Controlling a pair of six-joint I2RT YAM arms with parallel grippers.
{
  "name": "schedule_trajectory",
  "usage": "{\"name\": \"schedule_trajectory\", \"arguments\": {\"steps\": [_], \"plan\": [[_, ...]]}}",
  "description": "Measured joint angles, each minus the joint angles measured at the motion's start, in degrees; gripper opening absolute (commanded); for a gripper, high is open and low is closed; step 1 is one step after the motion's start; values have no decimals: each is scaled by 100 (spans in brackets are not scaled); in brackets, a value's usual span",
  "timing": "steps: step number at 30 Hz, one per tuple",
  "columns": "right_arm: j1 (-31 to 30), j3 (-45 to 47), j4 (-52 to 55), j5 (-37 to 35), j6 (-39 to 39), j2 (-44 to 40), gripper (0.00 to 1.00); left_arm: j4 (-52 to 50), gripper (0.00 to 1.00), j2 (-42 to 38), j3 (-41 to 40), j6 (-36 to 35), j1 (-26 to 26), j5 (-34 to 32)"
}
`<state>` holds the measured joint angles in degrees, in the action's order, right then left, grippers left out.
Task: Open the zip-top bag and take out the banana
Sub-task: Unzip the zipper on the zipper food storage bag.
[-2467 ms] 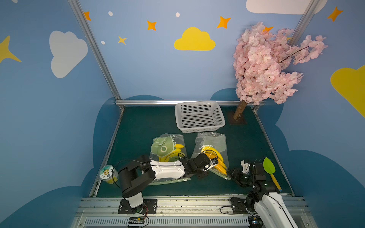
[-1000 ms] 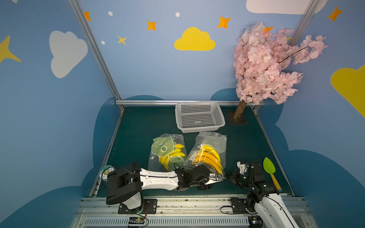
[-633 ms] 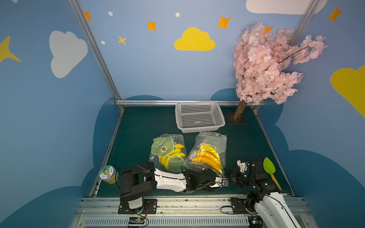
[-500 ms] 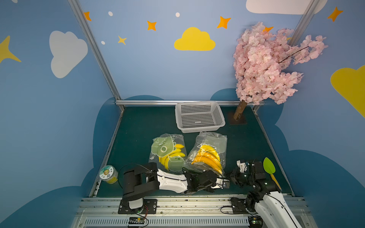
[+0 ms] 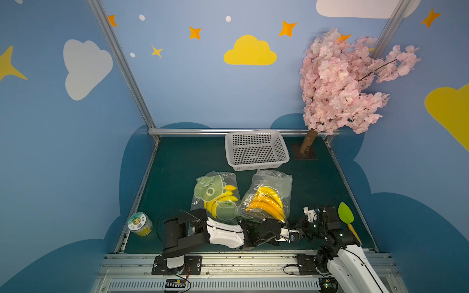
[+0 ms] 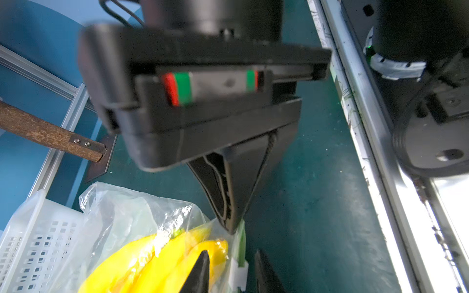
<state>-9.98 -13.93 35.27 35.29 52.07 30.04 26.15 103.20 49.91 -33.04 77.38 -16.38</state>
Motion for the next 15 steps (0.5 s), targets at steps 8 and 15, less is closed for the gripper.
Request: {"name": "schedule_trajectory", "arguments": {"steps": [8, 15], "plan": [[0, 0, 0, 24, -2, 0, 0, 50, 33, 85, 0, -20, 0, -96], [0, 0, 0, 44, -2, 0, 0, 50, 33, 243, 0, -22, 0, -160]]}}
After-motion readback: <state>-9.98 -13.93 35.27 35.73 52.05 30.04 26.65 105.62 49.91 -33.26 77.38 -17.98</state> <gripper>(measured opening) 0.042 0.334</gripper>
